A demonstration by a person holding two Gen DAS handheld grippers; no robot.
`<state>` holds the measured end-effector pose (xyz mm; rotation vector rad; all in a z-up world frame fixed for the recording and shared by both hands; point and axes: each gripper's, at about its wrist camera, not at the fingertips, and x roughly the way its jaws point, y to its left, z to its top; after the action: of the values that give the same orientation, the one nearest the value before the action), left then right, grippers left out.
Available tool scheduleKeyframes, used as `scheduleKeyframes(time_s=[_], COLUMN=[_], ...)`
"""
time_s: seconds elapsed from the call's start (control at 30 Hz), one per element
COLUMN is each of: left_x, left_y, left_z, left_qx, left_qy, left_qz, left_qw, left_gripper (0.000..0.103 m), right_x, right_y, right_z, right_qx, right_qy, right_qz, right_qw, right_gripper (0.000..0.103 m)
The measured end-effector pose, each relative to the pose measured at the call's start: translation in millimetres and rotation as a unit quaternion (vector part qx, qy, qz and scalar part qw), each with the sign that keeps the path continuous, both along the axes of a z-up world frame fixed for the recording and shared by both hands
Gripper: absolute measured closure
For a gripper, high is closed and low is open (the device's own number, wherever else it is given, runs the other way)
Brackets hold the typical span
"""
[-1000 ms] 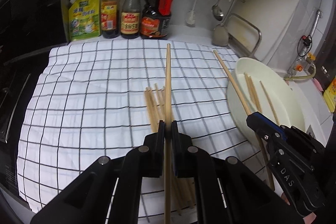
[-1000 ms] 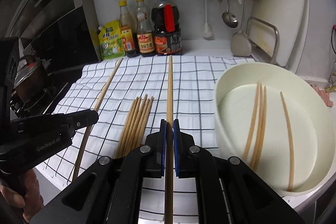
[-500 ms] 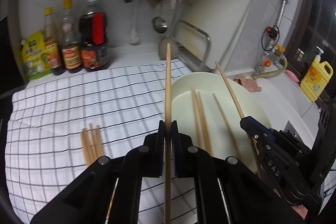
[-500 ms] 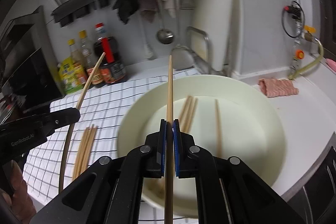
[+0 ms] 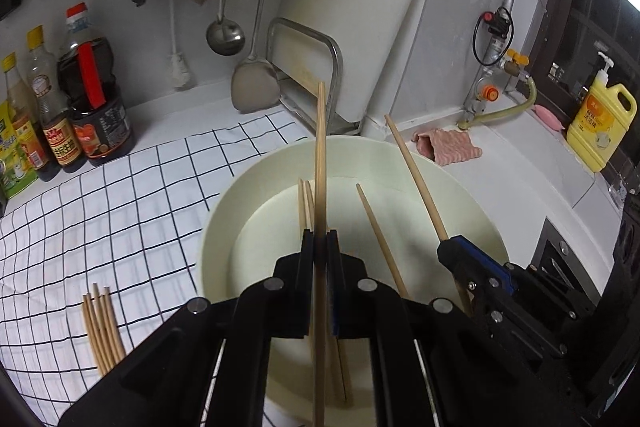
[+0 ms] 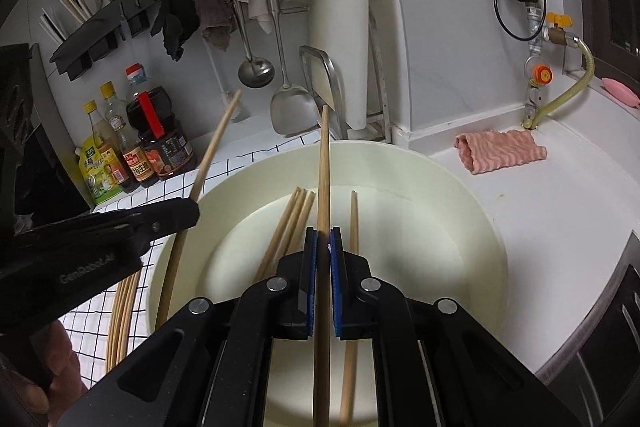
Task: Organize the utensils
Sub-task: 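Lower the chopsticks into the bowl and open both tools, then withdraw both open tools from the bowl back to the chopstick row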
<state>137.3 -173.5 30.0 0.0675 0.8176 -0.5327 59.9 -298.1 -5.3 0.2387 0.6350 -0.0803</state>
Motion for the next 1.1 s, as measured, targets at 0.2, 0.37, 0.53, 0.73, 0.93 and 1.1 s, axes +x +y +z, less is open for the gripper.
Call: scheduleKeyframes(time_s=[0.2,0.37,0.53,0.73,0.93,1.1], left_x=[8.8,13.3,14.7,12.3,8.3,-1.4], left_y=[-12.1,-16.8,-14.5,-1.2,16.8,31.0], left_z=[-18.2,-29.9,-30.0,-21.6,-19.3,-21.8], left_qx=[0.016,0.027,0.034,0.034,0.026,0.031], left_qy=[0.016,0.028,0.026,0.011,0.011,0.006], left_qz=[-0.001,0.001,0.013,0.041,0.059,0.069], left_qw=[0.9997,0.9993,0.9990,0.9985,0.9979,0.9971], left_gripper=[0.096,0.096,0.078,0.041,0.033,0.032], right_x=[6.8,9.8,9.7,6.6,4.5,1.8], right_y=[-9.8,-10.0,-11.7,-10.9,-7.6,-4.5], right_z=[-14.2,-20.2,-21.1,-17.6,-18.1,-19.4], right_qx=[0.015,0.017,0.019,0.012,0.008,0.008], right_qy=[0.020,0.026,0.023,0.016,0.018,0.020], right_qz=[-0.009,-0.009,-0.012,-0.016,-0.013,-0.011], right_qw=[1.000,0.999,0.999,1.000,1.000,1.000], right_gripper=[0.097,0.097,0.083,0.082,0.079,0.076])
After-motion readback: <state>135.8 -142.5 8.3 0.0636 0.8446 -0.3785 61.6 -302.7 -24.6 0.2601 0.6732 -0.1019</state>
